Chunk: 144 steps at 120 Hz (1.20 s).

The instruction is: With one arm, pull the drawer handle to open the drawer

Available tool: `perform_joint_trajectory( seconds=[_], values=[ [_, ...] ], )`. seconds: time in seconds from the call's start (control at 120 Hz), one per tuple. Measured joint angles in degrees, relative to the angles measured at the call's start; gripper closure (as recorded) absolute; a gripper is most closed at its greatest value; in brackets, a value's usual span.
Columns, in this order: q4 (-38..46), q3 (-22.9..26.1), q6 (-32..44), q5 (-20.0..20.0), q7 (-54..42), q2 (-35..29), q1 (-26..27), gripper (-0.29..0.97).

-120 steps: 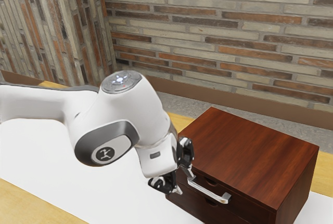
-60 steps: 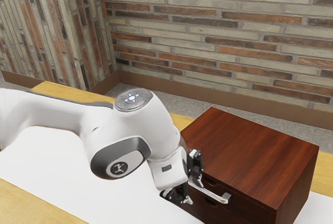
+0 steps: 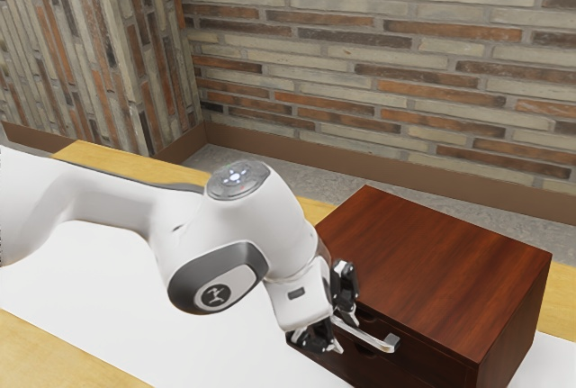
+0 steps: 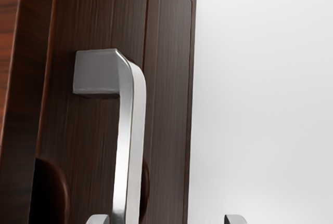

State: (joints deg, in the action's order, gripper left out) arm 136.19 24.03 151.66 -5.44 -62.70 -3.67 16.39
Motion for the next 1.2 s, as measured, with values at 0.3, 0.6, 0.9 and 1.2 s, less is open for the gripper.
perform_joint_trajectory(
  seconds=[0.3, 0.6, 0.9, 1.2],
  values=[
    [0.20, -0.13, 1.43, 0.08, 0.08, 1.88, -0.12, 0.53],
    [3.43, -0.06, 2.10, 4.16, 0.67, -2.56, 0.62, 0.69],
    [5.80, 0.05, 2.26, 3.45, 1.78, -4.65, 3.35, 0.71],
    [8.03, 0.06, 2.32, 1.09, 2.86, -6.04, 7.33, 0.73]
  ],
)
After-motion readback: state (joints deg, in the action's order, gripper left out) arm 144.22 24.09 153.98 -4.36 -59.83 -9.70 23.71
